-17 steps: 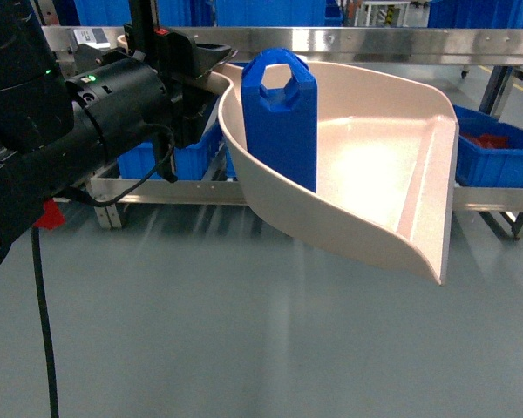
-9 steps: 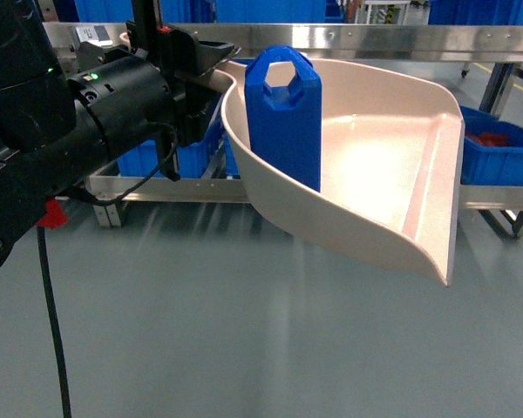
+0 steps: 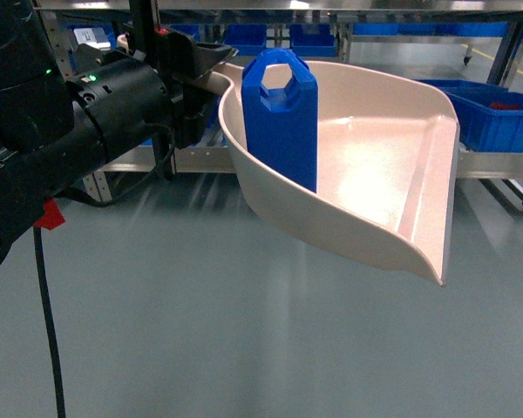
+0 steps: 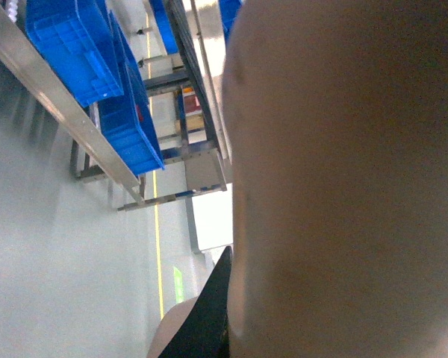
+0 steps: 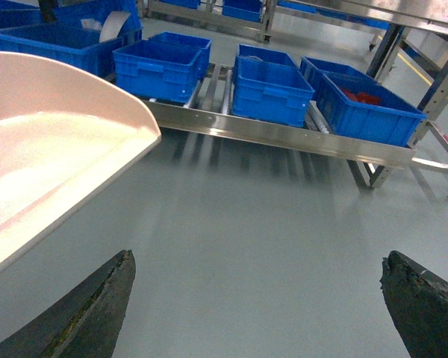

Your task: Place part in tray to right shelf

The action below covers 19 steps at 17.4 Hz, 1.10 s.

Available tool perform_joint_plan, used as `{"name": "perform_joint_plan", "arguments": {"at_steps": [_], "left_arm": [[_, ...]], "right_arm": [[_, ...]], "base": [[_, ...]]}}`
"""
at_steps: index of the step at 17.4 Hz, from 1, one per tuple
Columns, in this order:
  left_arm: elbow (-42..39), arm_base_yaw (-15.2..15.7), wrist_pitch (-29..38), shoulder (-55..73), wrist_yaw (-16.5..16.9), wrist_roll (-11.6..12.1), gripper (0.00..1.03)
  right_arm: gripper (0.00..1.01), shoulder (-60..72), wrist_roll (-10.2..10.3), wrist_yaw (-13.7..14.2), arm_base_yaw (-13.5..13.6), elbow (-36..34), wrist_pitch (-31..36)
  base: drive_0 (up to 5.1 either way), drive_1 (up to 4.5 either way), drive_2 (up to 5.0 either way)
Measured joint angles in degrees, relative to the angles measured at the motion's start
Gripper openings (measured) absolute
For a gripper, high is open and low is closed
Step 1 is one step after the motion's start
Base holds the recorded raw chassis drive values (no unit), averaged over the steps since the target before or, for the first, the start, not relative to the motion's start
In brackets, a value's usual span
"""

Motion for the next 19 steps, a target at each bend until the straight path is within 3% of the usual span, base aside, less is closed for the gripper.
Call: {"name": "perform_joint_plan", "arguments": {"at_steps": [19], "left_arm": [[-0.07,-0.04,-0.37,0.02,0.00,0.02,0.15]], "right_arm": [[0.98,0.02,0.00,-0.02,0.00,-0.07,-0.17]], "base": [[0.0,0.00,0.0]]}}
